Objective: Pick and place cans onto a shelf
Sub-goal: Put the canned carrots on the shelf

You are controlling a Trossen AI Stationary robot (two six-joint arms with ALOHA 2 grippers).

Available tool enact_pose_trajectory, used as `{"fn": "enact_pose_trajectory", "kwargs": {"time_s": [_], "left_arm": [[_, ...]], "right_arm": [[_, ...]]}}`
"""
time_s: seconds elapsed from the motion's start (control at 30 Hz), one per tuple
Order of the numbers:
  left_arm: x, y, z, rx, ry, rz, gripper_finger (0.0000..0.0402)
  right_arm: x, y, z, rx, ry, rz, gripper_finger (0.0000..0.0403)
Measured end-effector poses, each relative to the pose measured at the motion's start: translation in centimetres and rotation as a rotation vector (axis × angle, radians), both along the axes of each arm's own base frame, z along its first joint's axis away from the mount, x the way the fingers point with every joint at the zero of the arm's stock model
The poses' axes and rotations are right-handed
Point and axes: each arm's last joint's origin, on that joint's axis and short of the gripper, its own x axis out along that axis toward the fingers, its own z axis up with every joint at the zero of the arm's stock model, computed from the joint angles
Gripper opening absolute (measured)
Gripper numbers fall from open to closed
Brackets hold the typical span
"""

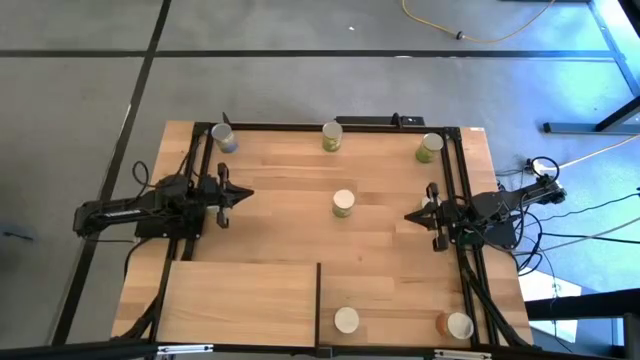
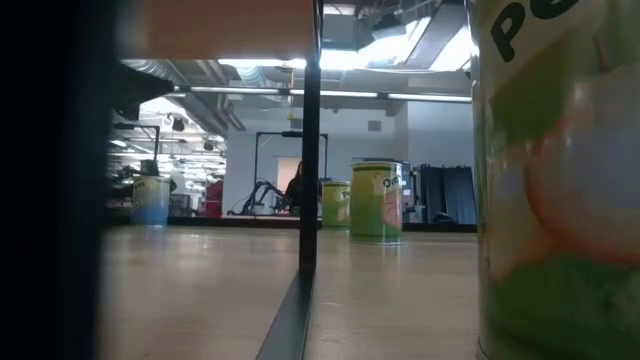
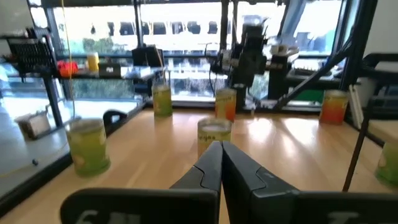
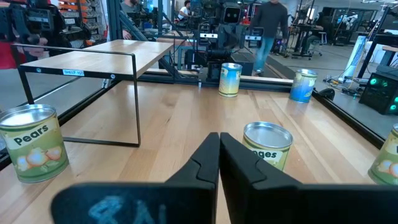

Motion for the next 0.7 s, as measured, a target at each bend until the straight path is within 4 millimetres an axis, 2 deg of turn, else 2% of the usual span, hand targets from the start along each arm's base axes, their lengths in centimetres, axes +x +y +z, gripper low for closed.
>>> {"fn": "enact_pose_trajectory", "kwargs": {"time_s": [0.23, 0.43, 0.7], "left_arm": [[-0.6, 0.1, 2.5, -0.023, -0.076, 0.065, 0.0], [-1.3, 0.3, 6.0, -0.079, 0.051, 0.166, 0.0], [-0.6, 0.8, 11.6, -0.242, 0.268, 0.339, 0.0]], "right_arm": [[0.0, 0.0, 0.0, 0.0, 0.0, 0.0, 0.0016], [0.0, 0.0, 0.0, 0.0, 0.0, 0.0, 0.0016], [0.0, 0.0, 0.0, 0.0, 0.0, 0.0, 0.0016]]}}
